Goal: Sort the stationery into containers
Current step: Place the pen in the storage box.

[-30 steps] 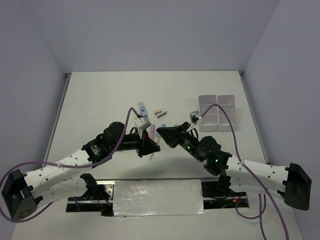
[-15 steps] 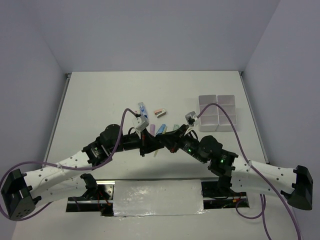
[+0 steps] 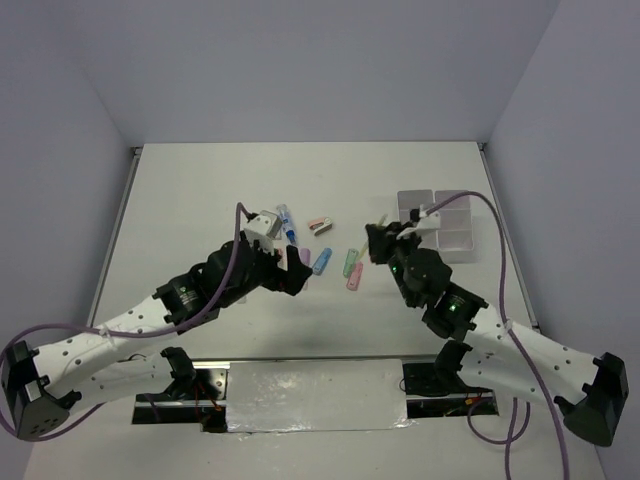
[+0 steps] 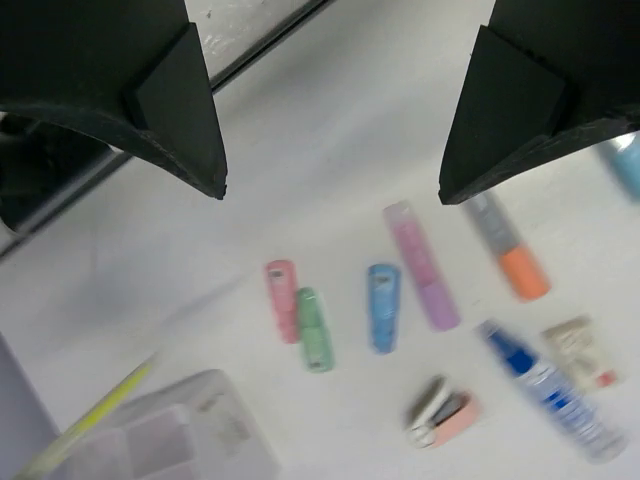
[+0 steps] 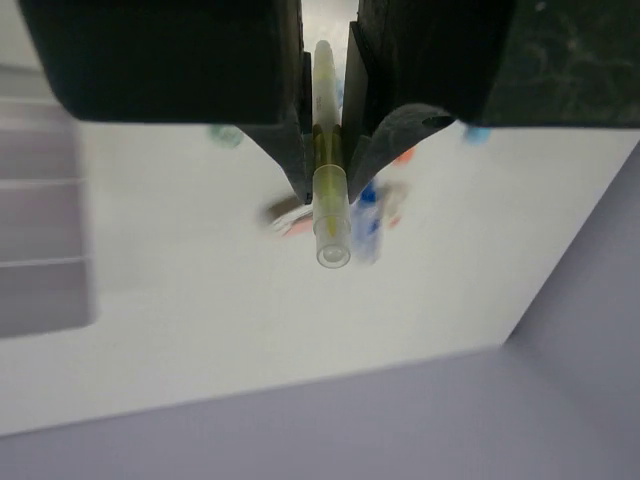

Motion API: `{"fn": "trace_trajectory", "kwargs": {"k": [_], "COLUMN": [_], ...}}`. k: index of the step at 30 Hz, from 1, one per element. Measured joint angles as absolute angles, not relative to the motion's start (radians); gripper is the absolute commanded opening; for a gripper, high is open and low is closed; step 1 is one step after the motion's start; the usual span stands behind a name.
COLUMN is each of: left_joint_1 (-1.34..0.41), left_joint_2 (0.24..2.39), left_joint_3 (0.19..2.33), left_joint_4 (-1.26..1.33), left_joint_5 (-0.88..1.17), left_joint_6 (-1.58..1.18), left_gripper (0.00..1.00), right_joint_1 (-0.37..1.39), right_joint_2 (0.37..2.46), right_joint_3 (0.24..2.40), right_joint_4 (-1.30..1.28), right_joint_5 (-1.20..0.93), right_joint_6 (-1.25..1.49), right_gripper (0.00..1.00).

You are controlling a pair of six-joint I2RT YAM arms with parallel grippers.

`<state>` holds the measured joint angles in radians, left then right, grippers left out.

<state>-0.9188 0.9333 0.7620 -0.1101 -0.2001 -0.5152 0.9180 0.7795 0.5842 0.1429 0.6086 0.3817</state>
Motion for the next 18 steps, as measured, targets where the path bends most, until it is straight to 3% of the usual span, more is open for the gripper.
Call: {"fn": "trace_trajectory", "kwargs": {"k": [4, 8, 18], "left_joint_1": [-0.918, -0.939, -0.96], "left_joint_2": [0.929, 0.888, 0.735], "left_joint_3": [0.856, 0.899, 0.889], "left_joint_4": [-0.382, -0.524, -0.654], "left_joint_5": [-0.364, -0.362, -0.308], "left_joint_6": [-0.588, -0.597, -0.606], "left_gripper": [0.99, 0.99, 0.99], "right_joint_1": [0.649, 0.448, 0.218], "right_joint_2": [0.811, 0.945, 1.312], "right_joint_3": [0.58, 0.572, 0.67], "right_joint_4": [0.297, 0.535, 0.736], "right_joint_5": [0.693, 0.698, 0.568], "right_joint_6": [0.309, 0.237, 0.19], "right_gripper": [0.0, 0.0, 0.0]}}
